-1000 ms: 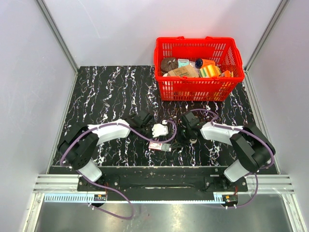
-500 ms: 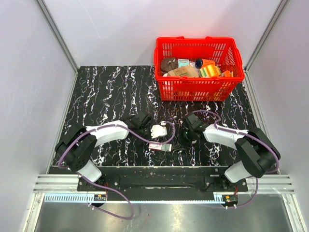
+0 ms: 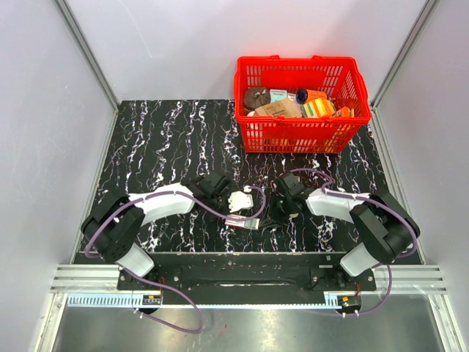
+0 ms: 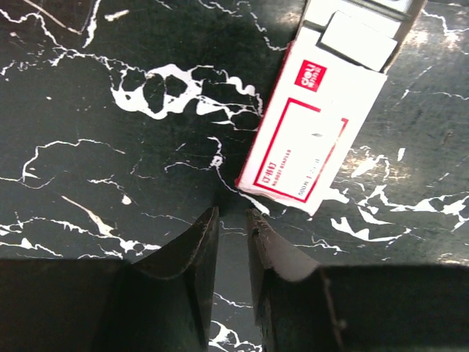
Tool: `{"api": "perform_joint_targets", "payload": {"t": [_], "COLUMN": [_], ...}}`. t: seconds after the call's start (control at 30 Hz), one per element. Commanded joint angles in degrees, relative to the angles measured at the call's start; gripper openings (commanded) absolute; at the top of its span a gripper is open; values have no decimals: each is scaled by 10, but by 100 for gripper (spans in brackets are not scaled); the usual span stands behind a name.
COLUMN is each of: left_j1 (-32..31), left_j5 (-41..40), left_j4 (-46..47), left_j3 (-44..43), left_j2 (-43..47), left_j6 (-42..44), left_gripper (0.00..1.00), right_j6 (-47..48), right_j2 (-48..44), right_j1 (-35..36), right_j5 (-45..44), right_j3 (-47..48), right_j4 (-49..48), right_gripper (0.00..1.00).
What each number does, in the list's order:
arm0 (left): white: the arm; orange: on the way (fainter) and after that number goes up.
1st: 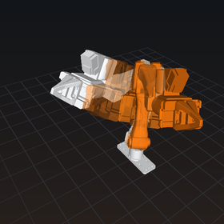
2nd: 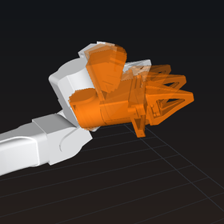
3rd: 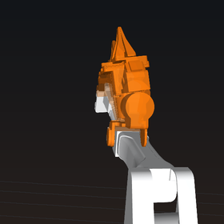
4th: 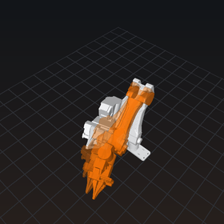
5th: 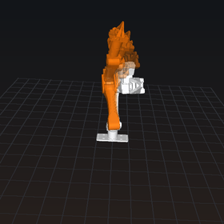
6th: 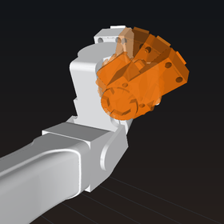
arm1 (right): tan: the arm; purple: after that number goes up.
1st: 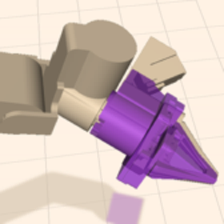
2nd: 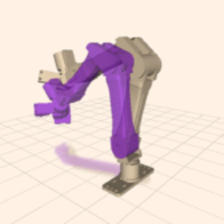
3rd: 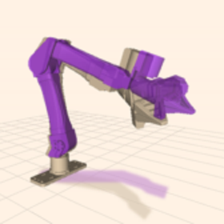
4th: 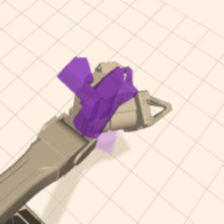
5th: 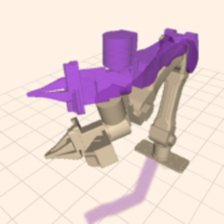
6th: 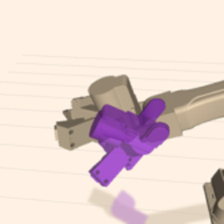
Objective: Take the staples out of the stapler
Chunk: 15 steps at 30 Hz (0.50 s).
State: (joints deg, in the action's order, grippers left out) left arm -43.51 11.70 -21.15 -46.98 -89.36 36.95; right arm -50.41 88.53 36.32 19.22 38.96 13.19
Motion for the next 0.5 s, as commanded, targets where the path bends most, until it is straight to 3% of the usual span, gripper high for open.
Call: {"api": "perform_joint_targets", "payload": {"t": [0.0, 0.47], "left_j1": [-7, -19], "left_j5": [19, 17], "left_j4": [-6, 6], "left_j3": [9, 6], "left_j2": [30, 6], "left_j6": [-9, -7], "left_gripper": [27, 27], "right_j6": [-8, -8], "right_j2": [3, 27], "right_j1": [-3, 7], "right_j5": [8, 13], "right_j3": [6, 38], "right_j4": [-15, -15], "right_gripper": [20, 19]}}
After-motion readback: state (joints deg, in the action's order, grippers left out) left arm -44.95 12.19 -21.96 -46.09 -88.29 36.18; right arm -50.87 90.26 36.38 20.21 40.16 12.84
